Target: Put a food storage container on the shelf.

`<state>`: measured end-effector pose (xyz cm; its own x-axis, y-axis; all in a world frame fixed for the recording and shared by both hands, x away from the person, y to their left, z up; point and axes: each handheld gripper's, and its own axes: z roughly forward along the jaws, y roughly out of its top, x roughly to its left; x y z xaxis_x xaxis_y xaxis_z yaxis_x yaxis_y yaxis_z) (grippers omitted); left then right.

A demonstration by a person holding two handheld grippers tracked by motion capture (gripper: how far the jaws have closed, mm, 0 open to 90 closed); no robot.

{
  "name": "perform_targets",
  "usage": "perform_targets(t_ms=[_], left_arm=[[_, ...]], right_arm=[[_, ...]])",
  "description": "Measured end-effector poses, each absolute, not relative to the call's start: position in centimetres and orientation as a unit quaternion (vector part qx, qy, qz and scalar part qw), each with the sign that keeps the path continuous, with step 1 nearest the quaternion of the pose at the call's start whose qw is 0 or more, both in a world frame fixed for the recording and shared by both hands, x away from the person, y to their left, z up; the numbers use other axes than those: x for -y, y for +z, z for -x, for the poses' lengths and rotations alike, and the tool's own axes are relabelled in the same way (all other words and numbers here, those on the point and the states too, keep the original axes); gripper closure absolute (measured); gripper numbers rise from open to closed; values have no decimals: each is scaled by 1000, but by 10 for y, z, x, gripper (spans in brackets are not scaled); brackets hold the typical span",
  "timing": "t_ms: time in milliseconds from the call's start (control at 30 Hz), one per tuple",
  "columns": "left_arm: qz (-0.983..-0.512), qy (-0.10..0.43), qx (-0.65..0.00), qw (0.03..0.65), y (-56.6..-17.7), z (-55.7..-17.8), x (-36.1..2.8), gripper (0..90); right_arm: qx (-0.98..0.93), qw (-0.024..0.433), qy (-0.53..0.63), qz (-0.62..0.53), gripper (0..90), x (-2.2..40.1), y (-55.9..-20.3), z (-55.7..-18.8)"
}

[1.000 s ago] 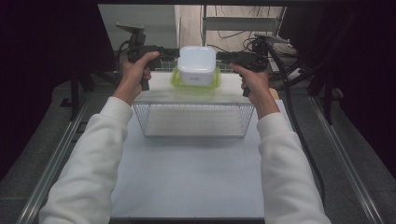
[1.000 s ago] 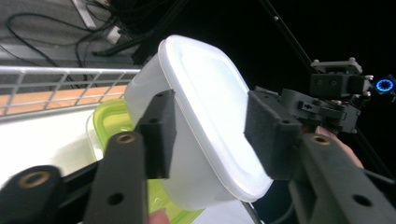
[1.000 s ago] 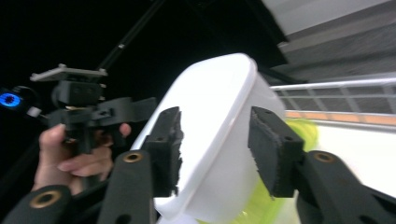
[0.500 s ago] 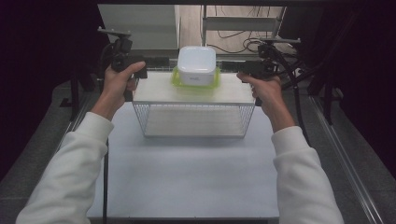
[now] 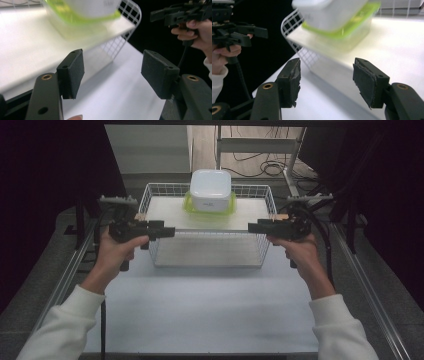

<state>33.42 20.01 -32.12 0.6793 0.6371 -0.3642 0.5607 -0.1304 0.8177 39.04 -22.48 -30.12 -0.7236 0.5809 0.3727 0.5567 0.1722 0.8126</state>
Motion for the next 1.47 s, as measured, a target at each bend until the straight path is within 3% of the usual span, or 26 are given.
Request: perform_targets(t_ms=[367,867,1233,1467], left_arm=[[-773,41,-406,486,-396,-295,-200,321],[-784,4,-442,436,-471,-288,-202,317],[-786,10,-445,429,-476,-287,-201,312],[-787,19,-447,425,-479,-287,-203,299]], right_arm=[[-790,5,498,-358,381,237,-373,-342],[-809,-19,430,-400,368,253,-453,-325],[-806,-12,439,-396,365,259,-455,-320],[-807,-5,441,-393,313,256,-458,-319]])
